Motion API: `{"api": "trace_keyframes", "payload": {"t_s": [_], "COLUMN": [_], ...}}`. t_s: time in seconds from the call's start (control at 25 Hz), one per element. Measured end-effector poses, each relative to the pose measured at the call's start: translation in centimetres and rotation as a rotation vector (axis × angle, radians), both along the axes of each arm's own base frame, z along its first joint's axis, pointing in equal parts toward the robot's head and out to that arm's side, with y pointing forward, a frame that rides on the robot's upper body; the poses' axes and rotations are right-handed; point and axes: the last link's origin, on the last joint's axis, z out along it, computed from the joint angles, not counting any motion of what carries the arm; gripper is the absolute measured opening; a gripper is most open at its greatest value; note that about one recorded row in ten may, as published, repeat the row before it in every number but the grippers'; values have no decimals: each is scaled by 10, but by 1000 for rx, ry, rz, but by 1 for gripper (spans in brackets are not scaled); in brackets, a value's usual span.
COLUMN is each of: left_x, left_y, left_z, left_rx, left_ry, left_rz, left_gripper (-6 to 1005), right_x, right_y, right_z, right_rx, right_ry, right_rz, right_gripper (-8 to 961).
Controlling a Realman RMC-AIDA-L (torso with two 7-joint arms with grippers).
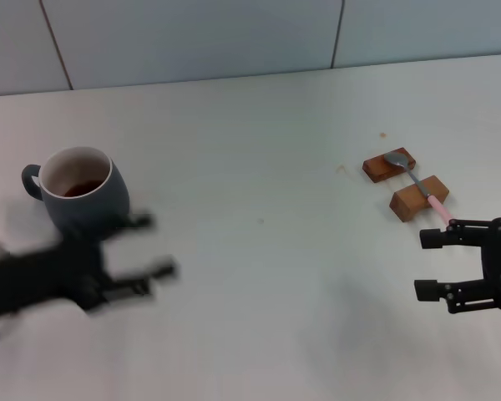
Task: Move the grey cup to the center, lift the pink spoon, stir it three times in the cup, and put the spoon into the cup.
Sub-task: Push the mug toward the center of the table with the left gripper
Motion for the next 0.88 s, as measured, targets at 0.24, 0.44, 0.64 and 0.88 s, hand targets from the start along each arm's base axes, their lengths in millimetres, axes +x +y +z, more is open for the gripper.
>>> {"api": "trace_keyframes", "payload": {"t_s": [0.24,0.44,0.64,0.88], "left_x": [-40,-69,-80,-71], "left_y": [12,17,6,1], "left_z": [70,62,10,-18], "left_rx": [495,700,1024,1148], "left_ry": [-113,-31,224,413], "left_rz": [184,280,209,156], "left_gripper": [841,841,672,437], "right_x": [2,2,2,2], "right_y": [-2,-3,-4,-3], "right_z": [1,1,2,3], "right_rx": [7,9,8,7], "right_ry": [5,7,9,11], "right_rz": [-7,-9,-9,-15], "right_gripper": [838,837,836,834]}}
